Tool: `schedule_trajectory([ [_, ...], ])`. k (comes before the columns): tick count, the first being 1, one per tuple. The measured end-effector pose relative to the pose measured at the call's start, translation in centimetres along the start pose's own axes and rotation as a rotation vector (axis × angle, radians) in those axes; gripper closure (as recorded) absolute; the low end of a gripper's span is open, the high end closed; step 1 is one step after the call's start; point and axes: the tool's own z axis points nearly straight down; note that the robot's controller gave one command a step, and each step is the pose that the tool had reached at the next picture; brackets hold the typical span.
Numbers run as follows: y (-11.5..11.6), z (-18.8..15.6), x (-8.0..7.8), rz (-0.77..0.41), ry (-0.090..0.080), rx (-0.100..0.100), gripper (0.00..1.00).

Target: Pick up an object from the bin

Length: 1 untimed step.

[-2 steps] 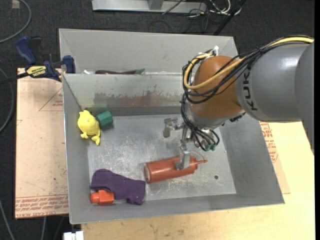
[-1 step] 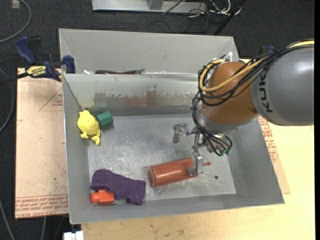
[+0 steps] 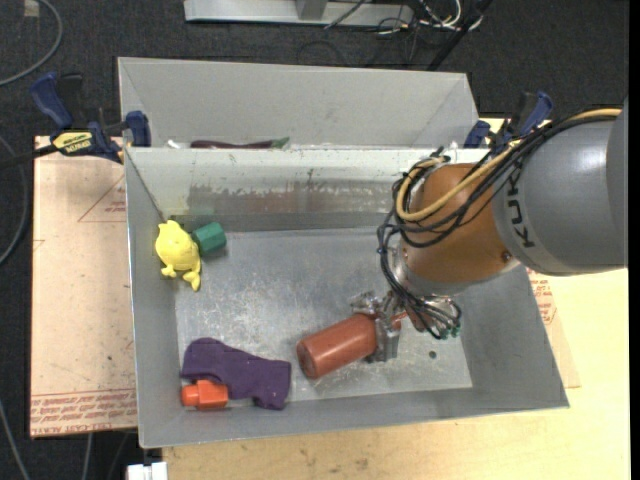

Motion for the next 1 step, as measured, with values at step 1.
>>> schedule_trajectory([
  [1, 0.00, 0.00, 0.00, 0.000, 0.000, 0.000, 1.00],
])
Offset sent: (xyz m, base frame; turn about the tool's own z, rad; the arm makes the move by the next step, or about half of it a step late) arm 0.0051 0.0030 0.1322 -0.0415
